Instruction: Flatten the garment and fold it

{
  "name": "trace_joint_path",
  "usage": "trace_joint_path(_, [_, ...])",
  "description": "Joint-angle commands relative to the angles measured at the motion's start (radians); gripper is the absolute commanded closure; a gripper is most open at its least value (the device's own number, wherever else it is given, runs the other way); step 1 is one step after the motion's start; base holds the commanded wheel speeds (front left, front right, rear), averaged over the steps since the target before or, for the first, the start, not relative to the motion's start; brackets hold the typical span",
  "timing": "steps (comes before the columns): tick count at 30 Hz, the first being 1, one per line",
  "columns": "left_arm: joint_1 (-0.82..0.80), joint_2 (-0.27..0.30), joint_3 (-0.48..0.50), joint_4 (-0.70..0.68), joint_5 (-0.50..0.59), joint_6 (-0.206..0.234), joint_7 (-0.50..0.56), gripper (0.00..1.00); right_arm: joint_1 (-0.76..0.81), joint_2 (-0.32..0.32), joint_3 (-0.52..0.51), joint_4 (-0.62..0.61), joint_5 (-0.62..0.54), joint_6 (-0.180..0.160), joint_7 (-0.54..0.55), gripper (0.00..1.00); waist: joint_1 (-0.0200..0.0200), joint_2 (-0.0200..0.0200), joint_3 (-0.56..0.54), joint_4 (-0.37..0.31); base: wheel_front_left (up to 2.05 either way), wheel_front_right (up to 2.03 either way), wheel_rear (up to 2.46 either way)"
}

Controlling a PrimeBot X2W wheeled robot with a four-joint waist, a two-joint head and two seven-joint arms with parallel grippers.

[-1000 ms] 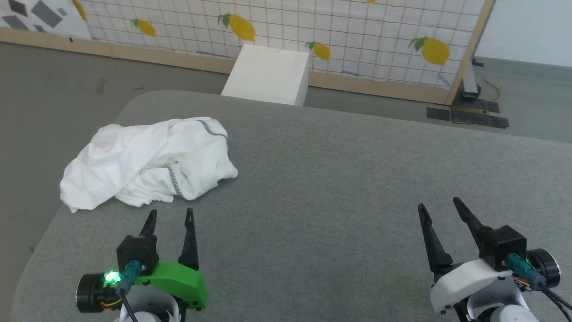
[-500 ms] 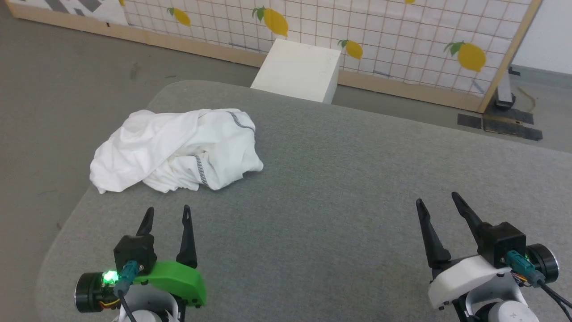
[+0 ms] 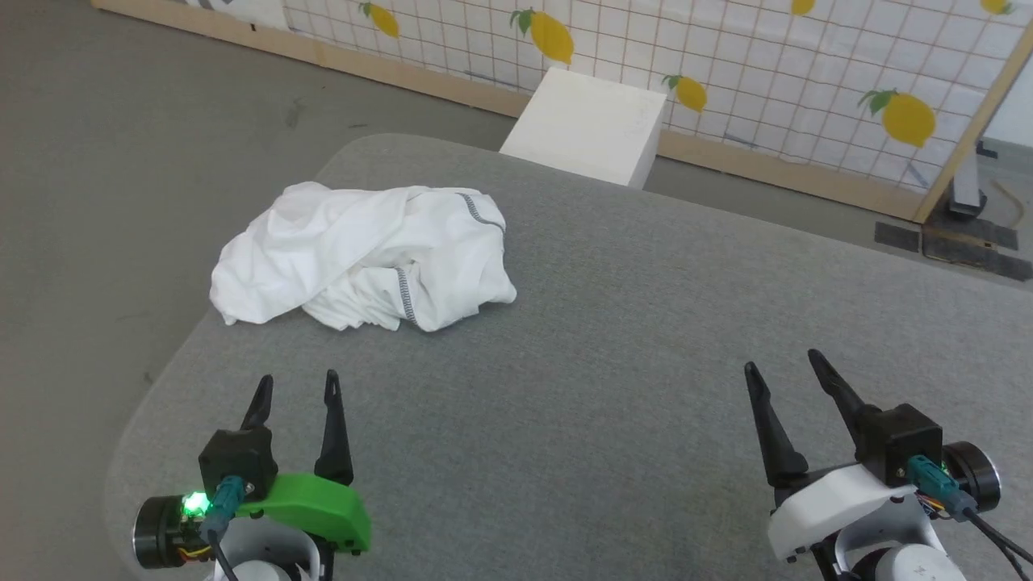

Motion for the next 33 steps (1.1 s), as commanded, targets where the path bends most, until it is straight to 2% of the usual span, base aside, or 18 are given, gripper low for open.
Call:
trace_joint_path(1, [-0.014,0.010,-0.005,0.004,-0.007,0.009,-0.012,0.00,-0.021,0.001,0.003,0.003,0.008,-0.001,-0.011,0.00,0.0000,-0.0001,0.001,0.014,0.00,0.00,0.00])
trace_joint_path(33, [-0.027,0.037,-0.042,0.036,-0.079,0.066,-0.079,0.00,-0.038,0.002,0.018,0.029,0.025,-0.001,-0.050,0.00,-0.0001,-0.0001,0.006,0.176,0.00,0.00,0.00])
